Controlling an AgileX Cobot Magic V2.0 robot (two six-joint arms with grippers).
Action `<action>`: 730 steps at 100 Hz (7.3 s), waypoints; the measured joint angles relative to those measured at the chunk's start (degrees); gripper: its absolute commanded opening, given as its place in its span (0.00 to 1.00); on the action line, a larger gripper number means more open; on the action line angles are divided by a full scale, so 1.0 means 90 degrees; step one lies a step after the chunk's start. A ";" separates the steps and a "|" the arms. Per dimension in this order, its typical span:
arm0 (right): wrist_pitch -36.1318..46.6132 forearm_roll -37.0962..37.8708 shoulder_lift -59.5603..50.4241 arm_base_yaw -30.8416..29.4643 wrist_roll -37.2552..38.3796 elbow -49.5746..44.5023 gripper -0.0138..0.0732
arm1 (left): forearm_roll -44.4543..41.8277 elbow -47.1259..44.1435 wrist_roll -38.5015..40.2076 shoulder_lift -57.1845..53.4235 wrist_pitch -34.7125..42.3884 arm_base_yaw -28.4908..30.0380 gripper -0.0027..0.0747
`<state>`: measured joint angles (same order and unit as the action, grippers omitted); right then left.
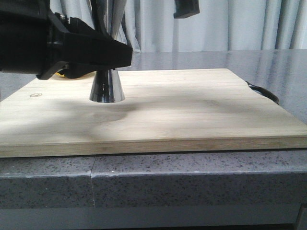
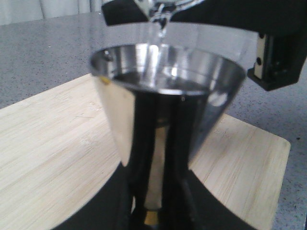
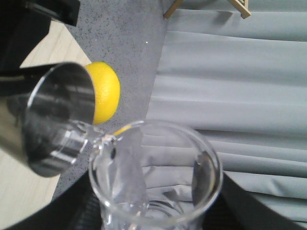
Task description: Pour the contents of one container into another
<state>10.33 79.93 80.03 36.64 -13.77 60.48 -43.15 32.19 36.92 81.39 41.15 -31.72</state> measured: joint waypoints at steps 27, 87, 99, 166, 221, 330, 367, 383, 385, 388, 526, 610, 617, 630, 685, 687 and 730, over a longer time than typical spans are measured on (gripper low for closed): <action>0.0014 0.0265 0.0000 0.0000 -0.0013 0.0000 0.38 | -0.0015 0.0000 0.0000 0.0000 0.0000 0.0000 0.01; 0.0051 0.0470 0.0000 0.0000 -0.0014 0.0000 0.38 | -0.0015 0.0000 0.0000 0.0000 0.0000 0.0000 0.01; 0.0051 0.0470 0.0000 0.0000 0.0000 0.0000 0.38 | -0.0015 0.0000 0.0000 0.0000 0.0000 0.0000 0.01; -0.0132 -0.2724 0.0000 0.0000 0.0716 0.0000 0.38 | -0.0015 0.0000 0.0000 0.0000 0.0000 0.0000 0.01; -0.0516 -0.8068 0.0013 -0.1342 0.0926 -0.0033 0.38 | -0.0015 0.0000 0.0000 0.0000 0.0000 0.0000 0.01; 0.4119 -0.8711 0.1919 -0.1857 0.0953 -0.2539 0.38 | -0.0015 0.0000 0.0000 0.0000 0.0000 0.0000 0.01; 0.4486 -0.8777 0.2240 -0.1857 0.0953 -0.2354 0.38 | -0.0015 0.0000 0.0000 0.0000 0.0000 0.0000 0.01; 0.4491 -0.8789 0.2240 -0.1857 0.0953 -0.2354 0.38 | -0.0015 0.0000 0.0000 0.0000 0.0000 0.0000 0.01; 0.4491 -0.8789 0.2240 -0.1857 0.0953 -0.2354 0.38 | -0.0015 0.0000 0.0000 0.0000 0.0000 0.0000 0.01; 0.4491 -0.8789 0.2240 -0.1857 0.0953 -0.2354 0.38 | -0.0015 0.0000 0.0000 0.0000 0.0000 0.0000 0.01; 0.3757 -0.8789 0.1391 -0.1857 0.0967 -0.2343 0.86 | -0.0015 0.0000 0.0000 0.0000 0.0000 0.0000 0.01; 0.2425 -0.8727 -0.1906 -0.1844 0.0967 -0.2355 0.86 | 0.0026 0.0343 -0.0030 0.0000 0.0000 0.1008 0.01; 0.2328 -0.8728 -0.1950 -0.1802 0.0967 -0.2355 0.86 | 0.0026 0.0354 -0.0146 0.0000 0.0016 0.1024 0.01; 0.2247 -0.8728 -0.1953 -0.1640 0.0967 -0.2355 0.86 | 0.0036 0.0366 -0.0260 0.0183 0.0184 0.1029 0.01; 0.2217 -0.8714 -0.1959 -0.1224 0.0967 -0.2355 0.86 | 0.0105 0.0375 -0.0786 0.1064 0.0788 0.1029 0.01; 0.2217 -0.8714 -0.1959 -0.1224 0.0967 -0.2355 0.86 | 0.0136 0.0375 -0.0816 0.1064 0.0793 0.1029 0.01; 0.2211 -0.8714 -0.1959 -0.1224 0.0967 -0.2355 0.86 | 0.0660 0.0375 -0.1100 0.1202 0.1135 0.1029 0.01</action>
<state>30.22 1.51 62.39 25.62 -5.06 39.29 -37.21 35.57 27.03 92.22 51.37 -22.46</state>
